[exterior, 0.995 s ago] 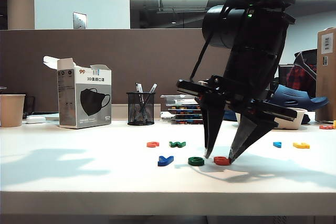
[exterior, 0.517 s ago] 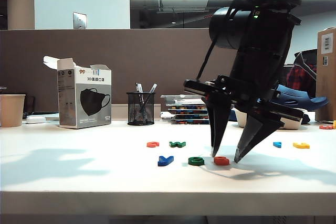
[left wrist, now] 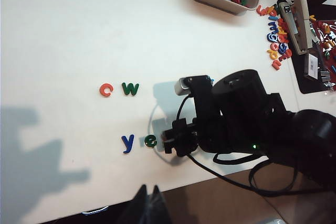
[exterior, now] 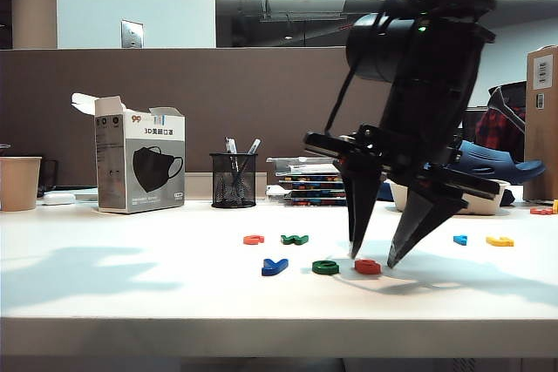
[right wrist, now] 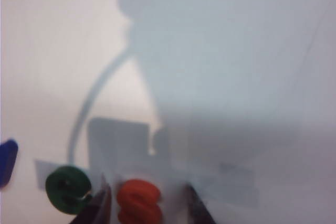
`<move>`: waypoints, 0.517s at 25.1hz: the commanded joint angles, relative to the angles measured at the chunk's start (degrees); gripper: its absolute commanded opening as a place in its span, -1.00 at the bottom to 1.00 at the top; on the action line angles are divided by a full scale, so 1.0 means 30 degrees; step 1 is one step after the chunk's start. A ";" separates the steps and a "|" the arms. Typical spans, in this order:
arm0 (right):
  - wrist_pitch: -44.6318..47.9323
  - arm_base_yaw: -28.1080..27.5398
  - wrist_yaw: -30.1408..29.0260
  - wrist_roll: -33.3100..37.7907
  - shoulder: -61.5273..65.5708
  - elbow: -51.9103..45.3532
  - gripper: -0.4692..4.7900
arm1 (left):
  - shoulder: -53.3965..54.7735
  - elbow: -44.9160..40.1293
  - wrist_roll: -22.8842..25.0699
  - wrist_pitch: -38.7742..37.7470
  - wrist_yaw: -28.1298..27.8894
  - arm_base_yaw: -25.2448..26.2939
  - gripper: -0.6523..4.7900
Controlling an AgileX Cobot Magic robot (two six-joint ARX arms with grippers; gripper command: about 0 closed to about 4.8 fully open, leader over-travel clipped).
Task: Select the appropriate letters from the row of letter magnets placed on the table to arrange into the word "yes".
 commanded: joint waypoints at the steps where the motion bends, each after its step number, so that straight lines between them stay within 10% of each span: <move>1: -0.0503 0.0000 0.0102 -0.0124 -0.0087 0.1144 -0.12 | -0.0073 0.0066 -0.0044 0.0131 -0.0080 -0.0007 -0.78; 13: -0.4058 -0.0350 0.0619 -0.1596 -0.0095 0.6309 -0.33 | -0.0073 0.0066 -0.0044 0.0124 -0.0080 -0.0007 -0.78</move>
